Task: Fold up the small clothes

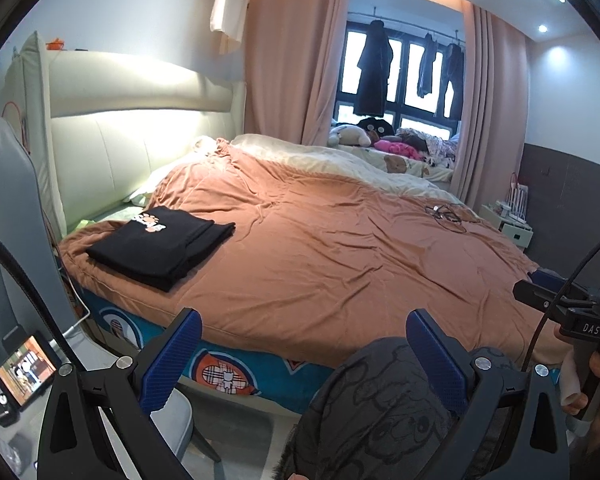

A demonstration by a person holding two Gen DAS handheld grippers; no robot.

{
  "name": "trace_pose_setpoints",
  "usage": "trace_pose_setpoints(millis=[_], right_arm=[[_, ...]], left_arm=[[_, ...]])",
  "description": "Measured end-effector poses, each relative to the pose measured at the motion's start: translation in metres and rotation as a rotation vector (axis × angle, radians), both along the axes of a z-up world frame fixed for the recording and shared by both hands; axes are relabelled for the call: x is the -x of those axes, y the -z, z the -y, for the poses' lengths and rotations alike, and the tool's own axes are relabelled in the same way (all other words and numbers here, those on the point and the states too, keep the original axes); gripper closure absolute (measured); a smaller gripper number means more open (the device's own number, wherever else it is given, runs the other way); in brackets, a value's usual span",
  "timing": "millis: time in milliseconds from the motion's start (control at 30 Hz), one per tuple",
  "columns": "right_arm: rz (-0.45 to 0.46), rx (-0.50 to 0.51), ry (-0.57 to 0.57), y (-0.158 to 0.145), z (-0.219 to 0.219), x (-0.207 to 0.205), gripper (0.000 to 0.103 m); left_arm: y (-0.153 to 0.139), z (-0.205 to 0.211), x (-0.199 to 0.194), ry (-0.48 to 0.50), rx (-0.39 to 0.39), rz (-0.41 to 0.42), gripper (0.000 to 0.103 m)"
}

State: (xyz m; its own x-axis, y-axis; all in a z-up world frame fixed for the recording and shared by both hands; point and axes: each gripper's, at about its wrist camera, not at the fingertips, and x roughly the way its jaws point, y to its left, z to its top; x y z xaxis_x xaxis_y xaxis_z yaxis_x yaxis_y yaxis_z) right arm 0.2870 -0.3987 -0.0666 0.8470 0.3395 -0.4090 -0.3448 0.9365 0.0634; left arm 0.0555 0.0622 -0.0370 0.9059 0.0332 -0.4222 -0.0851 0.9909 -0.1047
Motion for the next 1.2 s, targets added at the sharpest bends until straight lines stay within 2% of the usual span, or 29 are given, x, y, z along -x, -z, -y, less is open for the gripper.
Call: trace_pose_setpoints(millis=[1200], right_arm=[[-0.002,-0.01,0.004,-0.003,0.019,0.007,0.0]], left_arm=[[0.0,0.008,0.018,0.003,0.007,0.015,0.0]])
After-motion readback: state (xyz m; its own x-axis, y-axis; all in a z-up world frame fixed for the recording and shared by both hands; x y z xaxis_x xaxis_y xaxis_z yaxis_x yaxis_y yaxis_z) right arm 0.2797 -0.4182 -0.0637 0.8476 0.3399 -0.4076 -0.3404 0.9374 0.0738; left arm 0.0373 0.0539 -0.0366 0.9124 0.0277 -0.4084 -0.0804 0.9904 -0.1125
